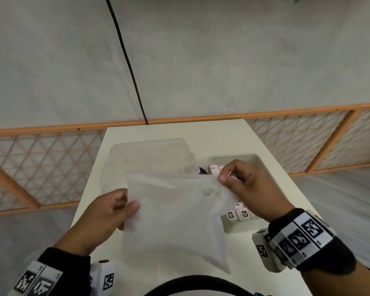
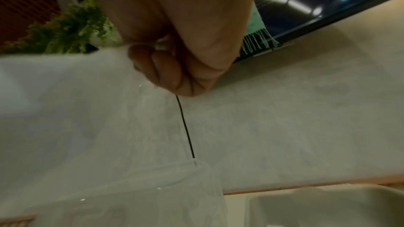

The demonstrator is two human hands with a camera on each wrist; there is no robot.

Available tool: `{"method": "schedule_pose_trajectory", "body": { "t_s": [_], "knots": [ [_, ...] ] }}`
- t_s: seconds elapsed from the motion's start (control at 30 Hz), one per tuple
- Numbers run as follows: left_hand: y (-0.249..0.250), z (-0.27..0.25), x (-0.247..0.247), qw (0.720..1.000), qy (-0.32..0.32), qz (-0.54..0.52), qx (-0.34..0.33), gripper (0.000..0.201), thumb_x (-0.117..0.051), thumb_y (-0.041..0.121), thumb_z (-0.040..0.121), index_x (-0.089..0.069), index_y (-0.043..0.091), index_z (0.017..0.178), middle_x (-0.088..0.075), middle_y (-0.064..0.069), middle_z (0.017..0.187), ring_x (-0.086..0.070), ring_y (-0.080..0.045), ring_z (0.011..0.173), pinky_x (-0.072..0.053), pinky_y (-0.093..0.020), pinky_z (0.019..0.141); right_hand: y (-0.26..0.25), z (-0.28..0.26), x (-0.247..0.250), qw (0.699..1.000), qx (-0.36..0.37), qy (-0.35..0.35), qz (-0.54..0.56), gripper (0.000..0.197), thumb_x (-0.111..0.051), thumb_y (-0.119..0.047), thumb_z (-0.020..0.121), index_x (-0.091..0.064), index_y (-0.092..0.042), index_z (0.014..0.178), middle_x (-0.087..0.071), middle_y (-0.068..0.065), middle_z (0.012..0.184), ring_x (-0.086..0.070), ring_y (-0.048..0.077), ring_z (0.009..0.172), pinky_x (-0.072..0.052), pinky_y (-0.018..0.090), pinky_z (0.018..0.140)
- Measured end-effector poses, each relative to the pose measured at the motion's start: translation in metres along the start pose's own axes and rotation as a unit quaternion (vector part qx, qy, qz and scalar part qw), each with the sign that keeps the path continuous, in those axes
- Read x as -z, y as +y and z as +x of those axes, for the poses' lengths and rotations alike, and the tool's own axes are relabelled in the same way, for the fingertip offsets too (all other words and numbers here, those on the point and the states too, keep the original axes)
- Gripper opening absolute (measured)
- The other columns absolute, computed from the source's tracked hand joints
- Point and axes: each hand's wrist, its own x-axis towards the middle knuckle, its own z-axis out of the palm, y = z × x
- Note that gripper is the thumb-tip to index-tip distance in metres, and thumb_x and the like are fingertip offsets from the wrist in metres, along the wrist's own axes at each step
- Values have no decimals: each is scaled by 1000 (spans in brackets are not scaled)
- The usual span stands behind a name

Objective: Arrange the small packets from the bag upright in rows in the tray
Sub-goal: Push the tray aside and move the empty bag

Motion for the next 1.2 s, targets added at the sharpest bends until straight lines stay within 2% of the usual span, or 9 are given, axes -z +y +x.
{"method": "schedule_pose_trajectory", "body": {
  "t_s": [0.1,0.2,0.37,0.53,0.73,0.83,1.0,1.1,1.2],
  "knots": [
    [-10,8,-15,989,136,3,-51,60,-54,65,74,-59,8,89,-61,-26,83,-54,-23,70,-52,-48,67,-3,0,-12,966,-109,33,234,53,-77,-47,71,-54,-23,113,-58,14,96,-61,18,81,-51,29,69],
    [-13,10,-26,968,238,-16,-83,47,-45,61,83,-57,17,91,-64,-20,91,-61,-33,82,-49,-63,78,5,-5,-21,922,-247,-109,278,74,-72,-65,63,-54,-17,115,-63,10,113,-63,26,91,-48,39,80],
    [-3,4,-38,945,302,46,-115,38,-38,54,89,-53,19,85,-63,-2,79,-60,-25,78,-49,-46,69,5,-16,-35,964,-208,-94,136,31,-59,-41,90,-49,-12,90,-62,7,72,-60,21,56,-48,33,57],
    [2,5,-39,923,348,91,-134,29,-40,35,100,-51,13,85,-56,9,73,-54,-1,72,-39,-22,62,15,-14,-30,975,-163,-5,150,25,-58,-14,93,-40,-13,76,-53,3,53,-49,20,42,-37,24,45],
    [15,8,-31,942,255,30,-217,16,-40,47,91,-56,44,92,-65,28,92,-59,10,87,-48,-13,75,29,-19,-10,941,-199,-85,260,42,-79,-34,70,-52,-13,94,-46,10,72,-47,19,62,-42,25,59],
    [24,11,-41,952,193,33,-235,17,-41,49,88,-58,46,90,-66,25,89,-60,9,81,-50,-16,69,26,-18,2,908,-207,-94,353,36,-64,-36,86,-55,-14,113,-66,1,87,-61,13,69,-47,23,61],
    [31,30,-71,978,79,-2,-193,39,-55,66,76,-61,35,100,-69,13,97,-65,-6,88,-53,-27,73,30,-19,25,961,-138,11,238,24,-60,-18,92,-63,-10,114,-72,8,106,-68,25,98,-56,38,79],
    [42,47,-99,975,122,35,-183,12,-55,52,88,-62,43,86,-69,18,85,-62,2,73,-50,-19,62,36,-27,59,985,-115,37,120,18,-58,-20,94,-67,-22,109,-73,-2,102,-69,17,96,-54,36,82],
    [50,66,-132,969,148,69,-186,17,-46,40,91,-58,41,79,-65,18,79,-58,2,68,-44,-14,58,40,-37,95,983,-124,48,129,17,-60,-16,93,-69,-19,106,-74,2,101,-70,22,94,-55,44,85]
  ]
}}
